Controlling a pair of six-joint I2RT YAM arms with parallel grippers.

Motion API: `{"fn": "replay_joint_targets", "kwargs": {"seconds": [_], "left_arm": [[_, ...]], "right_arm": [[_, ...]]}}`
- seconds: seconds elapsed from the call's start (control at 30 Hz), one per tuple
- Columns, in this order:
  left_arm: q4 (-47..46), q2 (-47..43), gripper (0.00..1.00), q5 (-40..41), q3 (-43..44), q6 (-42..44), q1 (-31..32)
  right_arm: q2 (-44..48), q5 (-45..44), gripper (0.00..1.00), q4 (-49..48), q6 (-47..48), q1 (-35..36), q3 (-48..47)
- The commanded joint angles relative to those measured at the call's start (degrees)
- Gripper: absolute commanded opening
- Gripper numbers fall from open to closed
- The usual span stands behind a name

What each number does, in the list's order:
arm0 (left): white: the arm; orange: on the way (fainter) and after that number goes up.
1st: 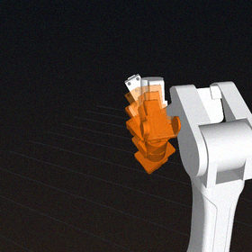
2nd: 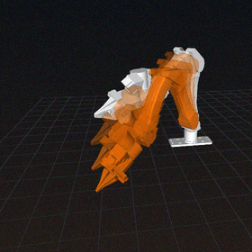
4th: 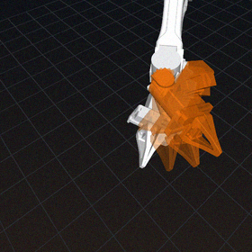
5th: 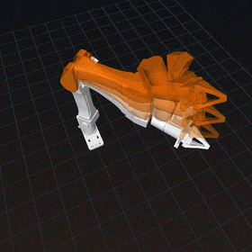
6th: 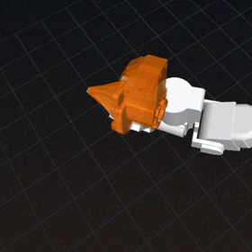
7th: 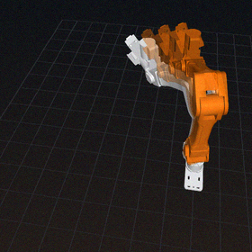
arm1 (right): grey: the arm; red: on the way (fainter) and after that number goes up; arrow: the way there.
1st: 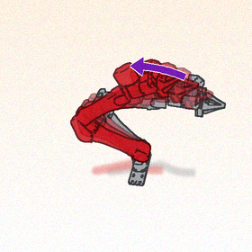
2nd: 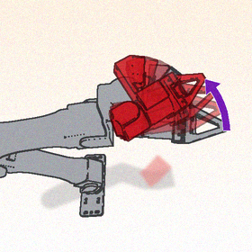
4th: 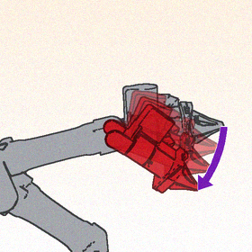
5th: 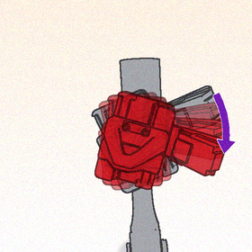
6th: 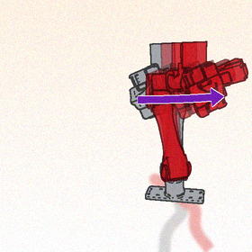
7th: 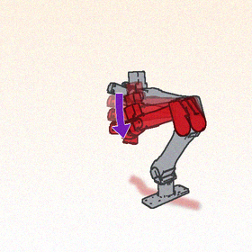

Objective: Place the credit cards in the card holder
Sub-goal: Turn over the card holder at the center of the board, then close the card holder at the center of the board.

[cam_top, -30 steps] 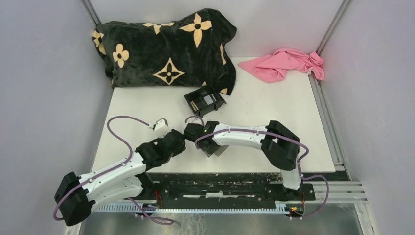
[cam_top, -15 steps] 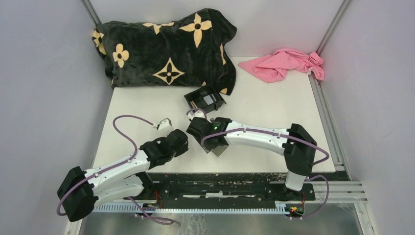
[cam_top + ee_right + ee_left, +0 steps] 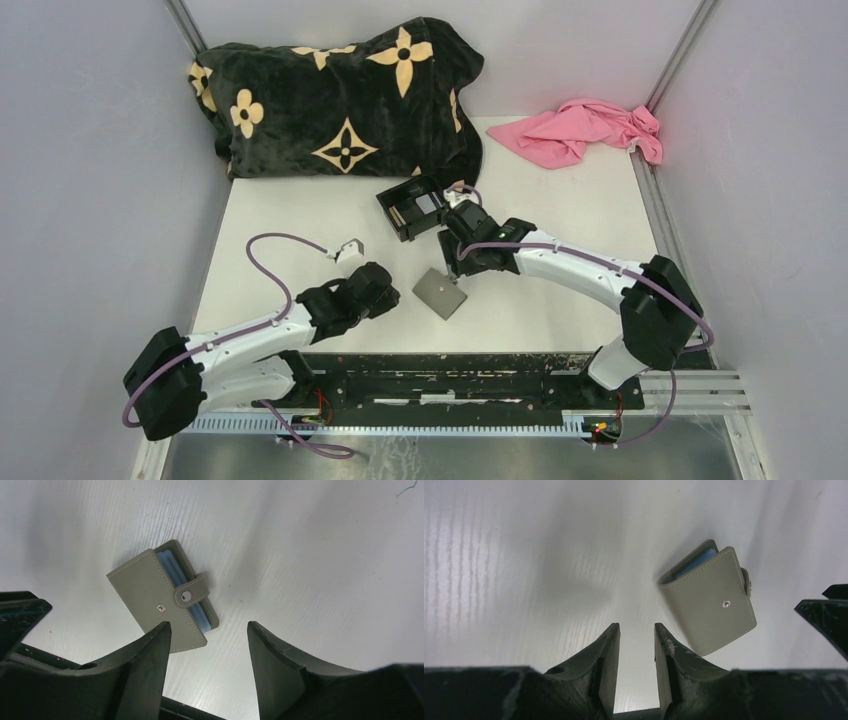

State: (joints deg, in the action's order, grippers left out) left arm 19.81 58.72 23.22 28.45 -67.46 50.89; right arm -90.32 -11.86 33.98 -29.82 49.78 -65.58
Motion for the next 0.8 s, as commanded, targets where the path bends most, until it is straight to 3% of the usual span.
{"fn": "replay_joint_targets", "kwargs": {"seconds": [0.0,0.5,0.77], "left_arm": [[-5.30,3.01,0.39,-1.18,2.13,2.39,0.97],[-7.11,17.24,0.41,-0.47,10.47,4.72,5.01],[-6.73,23.73,0.42,1.00,14.56,5.96,5.70]], "right_arm": [[3.78,5.89,0.64,-7.26,-1.61,-3.87,2.22],[-1.23,23.03,0.63,-17.02,-4.78,-13.20,7.20],[-3.55,25.77,0.62,-19.32,-5.41,-14.30,8.58]]}}
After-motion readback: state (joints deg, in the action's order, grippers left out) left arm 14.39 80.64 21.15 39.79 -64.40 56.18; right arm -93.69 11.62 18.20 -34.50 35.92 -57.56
